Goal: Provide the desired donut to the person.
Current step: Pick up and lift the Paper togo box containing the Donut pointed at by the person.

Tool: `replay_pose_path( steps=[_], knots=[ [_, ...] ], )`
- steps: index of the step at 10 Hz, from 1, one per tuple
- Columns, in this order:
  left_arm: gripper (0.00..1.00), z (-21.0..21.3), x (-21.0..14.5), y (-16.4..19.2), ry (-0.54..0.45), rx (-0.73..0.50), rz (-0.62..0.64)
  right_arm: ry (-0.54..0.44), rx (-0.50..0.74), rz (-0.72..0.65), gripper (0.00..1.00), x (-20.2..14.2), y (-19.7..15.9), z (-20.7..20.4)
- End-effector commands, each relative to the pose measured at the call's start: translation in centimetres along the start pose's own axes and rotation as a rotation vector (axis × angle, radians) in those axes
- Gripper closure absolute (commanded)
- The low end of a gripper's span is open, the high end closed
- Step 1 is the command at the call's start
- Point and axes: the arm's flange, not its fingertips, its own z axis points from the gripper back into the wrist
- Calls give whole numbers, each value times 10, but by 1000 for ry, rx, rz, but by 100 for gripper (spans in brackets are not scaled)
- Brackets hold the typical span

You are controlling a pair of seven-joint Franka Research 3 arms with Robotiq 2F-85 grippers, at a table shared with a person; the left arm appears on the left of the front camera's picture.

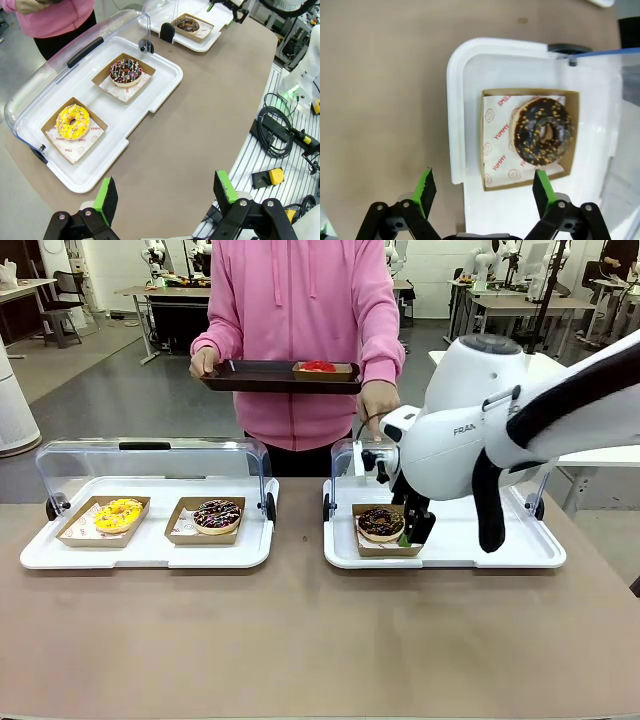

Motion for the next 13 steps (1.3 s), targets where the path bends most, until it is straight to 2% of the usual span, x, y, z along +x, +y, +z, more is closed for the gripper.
replay_pose_path(
  steps=[1,6,11,12,13],
  knots=[
    [0,1,-2,2,-14,-13,-17,-31,55,38,0,-9,-20,-15],
    [0,1,-2,2,-14,-13,-17,15,73,50,0,-24,-31,-36],
    [0,1,-2,2,-14,-13,-17,52,95,6,0,-28,-40,-54],
    [0,1,-2,2,-14,-13,-17,55,104,12,38,-30,-41,-58],
    [0,1,-2,2,-14,-13,-17,69,108,5,49,-32,-41,-59]
  ],
)
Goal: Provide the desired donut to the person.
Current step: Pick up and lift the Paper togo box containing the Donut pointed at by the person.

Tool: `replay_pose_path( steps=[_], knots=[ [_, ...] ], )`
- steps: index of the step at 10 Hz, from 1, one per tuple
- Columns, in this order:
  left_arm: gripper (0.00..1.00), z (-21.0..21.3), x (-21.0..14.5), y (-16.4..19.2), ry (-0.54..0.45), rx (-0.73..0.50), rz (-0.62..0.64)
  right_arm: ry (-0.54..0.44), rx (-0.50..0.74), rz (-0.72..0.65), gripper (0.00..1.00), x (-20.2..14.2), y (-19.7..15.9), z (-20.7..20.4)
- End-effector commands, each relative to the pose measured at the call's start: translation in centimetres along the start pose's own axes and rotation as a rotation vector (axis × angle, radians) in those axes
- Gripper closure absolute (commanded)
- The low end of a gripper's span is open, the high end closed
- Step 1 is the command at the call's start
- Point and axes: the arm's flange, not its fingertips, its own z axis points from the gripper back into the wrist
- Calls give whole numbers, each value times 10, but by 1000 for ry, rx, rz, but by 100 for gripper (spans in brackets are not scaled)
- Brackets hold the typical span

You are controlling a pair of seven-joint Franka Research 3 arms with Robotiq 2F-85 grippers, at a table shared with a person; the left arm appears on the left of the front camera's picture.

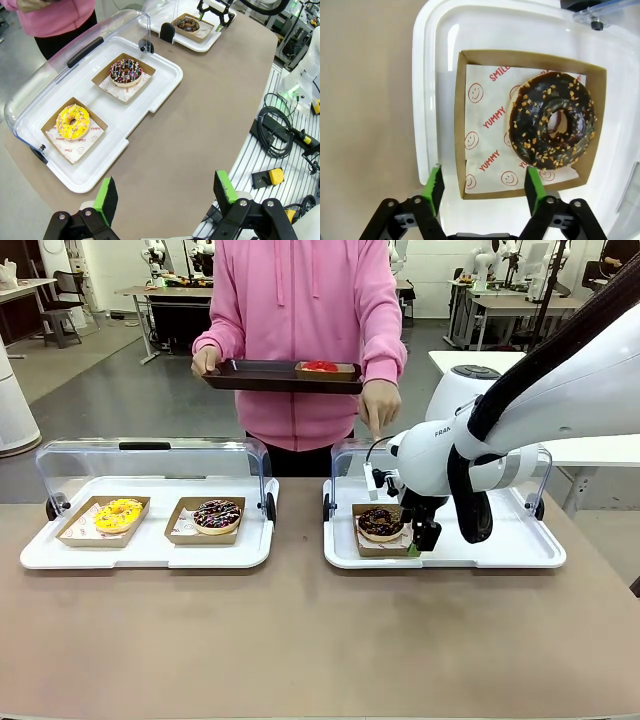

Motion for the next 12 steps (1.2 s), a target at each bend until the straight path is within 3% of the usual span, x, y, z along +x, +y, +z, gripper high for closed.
replay_pose_path(
  steps=[1,2,8,12],
  knots=[
    [0,1,-2,2,-14,-13,-17,27,5,-17,88,2,-6,-1],
    [0,1,-2,2,-14,-13,-17,27,11,-15,99,3,-7,-2],
    [0,1,-2,2,-14,-13,-17,34,56,-24,100,2,-12,-19],
    [0,1,-2,2,-14,-13,-17,-14,53,41,100,-3,8,23]
  ],
)
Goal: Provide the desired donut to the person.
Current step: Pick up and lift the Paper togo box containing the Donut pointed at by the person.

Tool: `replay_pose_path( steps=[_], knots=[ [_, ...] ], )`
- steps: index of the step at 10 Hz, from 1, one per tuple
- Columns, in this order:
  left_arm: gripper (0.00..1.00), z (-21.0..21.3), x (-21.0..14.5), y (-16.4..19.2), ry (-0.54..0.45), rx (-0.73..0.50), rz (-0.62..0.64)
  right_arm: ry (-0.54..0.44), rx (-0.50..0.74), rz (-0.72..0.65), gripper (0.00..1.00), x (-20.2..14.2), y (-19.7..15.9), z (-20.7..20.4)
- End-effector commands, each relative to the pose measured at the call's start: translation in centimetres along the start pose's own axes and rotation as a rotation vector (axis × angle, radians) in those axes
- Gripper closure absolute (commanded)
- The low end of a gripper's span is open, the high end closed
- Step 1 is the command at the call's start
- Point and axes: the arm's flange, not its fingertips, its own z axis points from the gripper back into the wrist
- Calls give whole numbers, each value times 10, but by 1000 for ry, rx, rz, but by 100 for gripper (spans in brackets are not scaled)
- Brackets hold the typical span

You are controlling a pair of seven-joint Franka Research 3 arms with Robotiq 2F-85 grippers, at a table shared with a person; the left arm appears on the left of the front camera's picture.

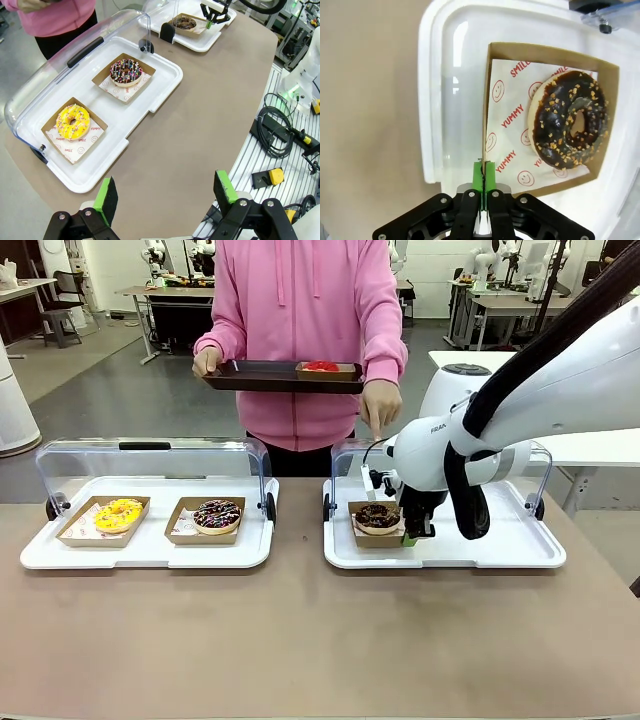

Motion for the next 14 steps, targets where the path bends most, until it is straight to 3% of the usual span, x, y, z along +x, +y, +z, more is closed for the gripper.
replay_pose_path(
  steps=[1,4,8,10,12,14],
  knots=[
    [0,1,-2,2,-14,-13,-17,-29,17,-9,100,-17,25,42],
    [0,1,-2,2,-14,-13,-17,-37,0,14,100,-41,86,117],
    [0,1,-2,2,-14,-13,-17,-107,-163,32,100,-59,148,207],
    [0,1,-2,2,-14,-13,-17,-85,-206,-50,100,-58,151,231],
    [0,1,-2,2,-14,-13,-17,-59,-265,-40,100,-55,149,237],
    [0,1,-2,2,-14,-13,-17,-12,-246,5,100,-44,122,227]
  ],
)
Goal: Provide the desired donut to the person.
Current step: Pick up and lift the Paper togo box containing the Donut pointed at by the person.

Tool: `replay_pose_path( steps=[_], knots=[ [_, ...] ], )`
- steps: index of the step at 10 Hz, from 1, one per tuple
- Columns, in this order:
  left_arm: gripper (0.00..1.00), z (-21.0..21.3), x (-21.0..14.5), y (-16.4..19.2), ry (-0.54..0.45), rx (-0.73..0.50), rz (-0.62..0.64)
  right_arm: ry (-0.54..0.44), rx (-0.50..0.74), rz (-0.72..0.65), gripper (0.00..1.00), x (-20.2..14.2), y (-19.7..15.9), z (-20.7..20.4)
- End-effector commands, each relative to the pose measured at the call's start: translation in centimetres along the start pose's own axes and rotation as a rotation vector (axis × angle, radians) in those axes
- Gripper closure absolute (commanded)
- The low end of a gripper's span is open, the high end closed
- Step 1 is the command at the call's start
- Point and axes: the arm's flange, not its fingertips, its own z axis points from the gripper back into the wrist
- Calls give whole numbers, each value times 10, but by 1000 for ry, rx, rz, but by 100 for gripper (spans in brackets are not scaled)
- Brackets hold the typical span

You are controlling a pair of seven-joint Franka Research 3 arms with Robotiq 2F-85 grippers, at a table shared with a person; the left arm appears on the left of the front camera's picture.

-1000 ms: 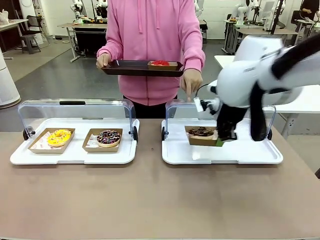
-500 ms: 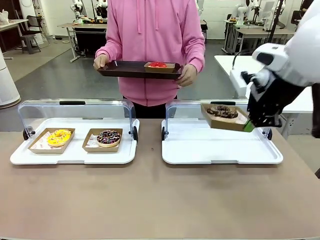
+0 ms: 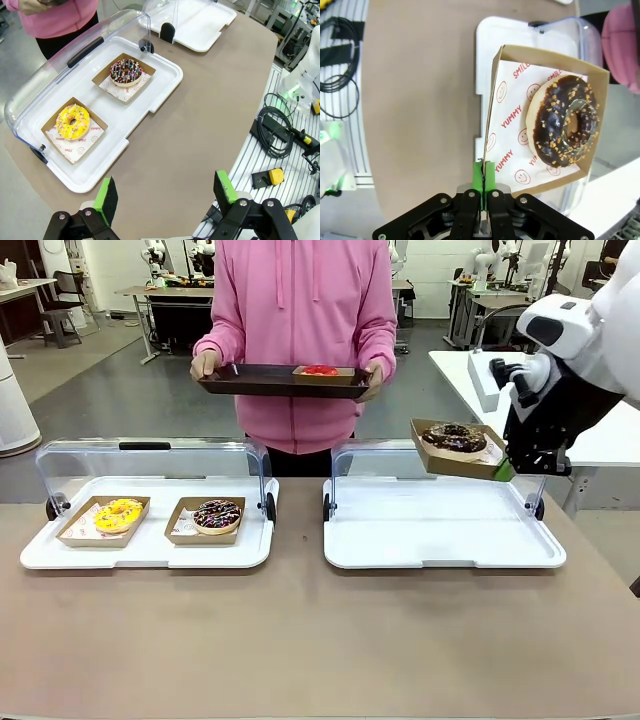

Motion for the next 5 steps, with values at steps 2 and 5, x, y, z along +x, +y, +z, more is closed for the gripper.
replay_pose_path(
  steps=[2,5],
  knots=[
    [0,1,-2,2,-14,-14,-18,-21,-2,-20,100,-3,6,9],
    [0,1,-2,2,-14,-14,-18,-21,-2,-20,100,-3,6,9]
  ],
)
